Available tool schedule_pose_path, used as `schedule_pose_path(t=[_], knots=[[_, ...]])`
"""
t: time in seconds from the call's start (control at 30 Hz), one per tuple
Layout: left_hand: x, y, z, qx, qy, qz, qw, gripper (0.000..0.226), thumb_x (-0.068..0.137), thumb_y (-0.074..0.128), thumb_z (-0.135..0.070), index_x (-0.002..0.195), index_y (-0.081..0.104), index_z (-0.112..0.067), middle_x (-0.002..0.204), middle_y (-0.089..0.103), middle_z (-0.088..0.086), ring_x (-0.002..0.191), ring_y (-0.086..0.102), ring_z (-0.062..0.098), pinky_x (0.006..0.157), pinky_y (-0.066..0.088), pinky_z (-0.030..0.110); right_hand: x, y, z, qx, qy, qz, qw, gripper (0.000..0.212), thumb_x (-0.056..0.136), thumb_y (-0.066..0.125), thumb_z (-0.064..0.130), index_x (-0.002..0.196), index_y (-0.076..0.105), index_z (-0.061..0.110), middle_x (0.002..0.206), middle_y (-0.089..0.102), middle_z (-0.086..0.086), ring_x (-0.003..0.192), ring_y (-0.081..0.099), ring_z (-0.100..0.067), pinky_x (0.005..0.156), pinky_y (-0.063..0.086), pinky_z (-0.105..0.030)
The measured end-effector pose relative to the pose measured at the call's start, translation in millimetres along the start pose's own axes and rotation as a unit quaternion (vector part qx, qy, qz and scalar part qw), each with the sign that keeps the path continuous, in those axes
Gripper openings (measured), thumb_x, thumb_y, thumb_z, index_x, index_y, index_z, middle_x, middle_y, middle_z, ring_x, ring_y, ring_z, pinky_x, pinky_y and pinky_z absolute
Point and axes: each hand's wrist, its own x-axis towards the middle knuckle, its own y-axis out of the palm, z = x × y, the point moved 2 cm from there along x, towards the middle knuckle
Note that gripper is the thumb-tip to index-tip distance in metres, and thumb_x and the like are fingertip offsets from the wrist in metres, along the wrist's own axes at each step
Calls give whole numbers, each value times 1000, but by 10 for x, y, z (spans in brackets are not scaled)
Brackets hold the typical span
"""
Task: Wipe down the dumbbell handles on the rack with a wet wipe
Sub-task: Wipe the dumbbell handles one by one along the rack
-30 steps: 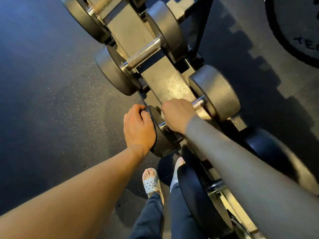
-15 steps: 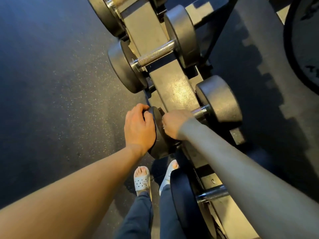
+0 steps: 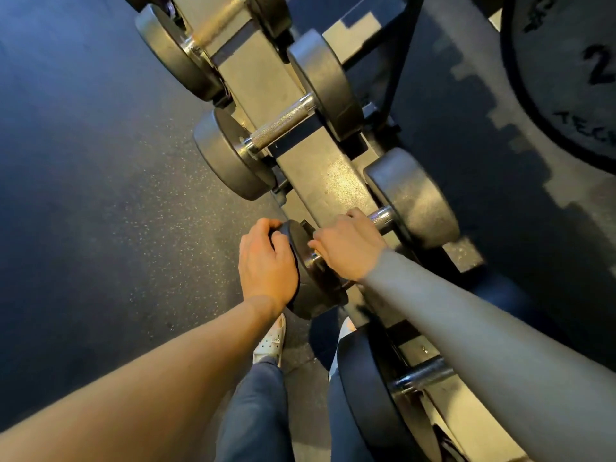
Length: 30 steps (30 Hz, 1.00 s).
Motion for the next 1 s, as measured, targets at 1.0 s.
schedule_pose_path(t=[1.0], knots=[[417,186,-925,-27,191,365,911,13,94,62,-6,82,65,-9,78,64,10,68,57,20,69,50,31,-1160,-134,279,590,481,-405,506,20,103,55,22,103,74,27,93,75,6,88,70,-5,84,57,-28]])
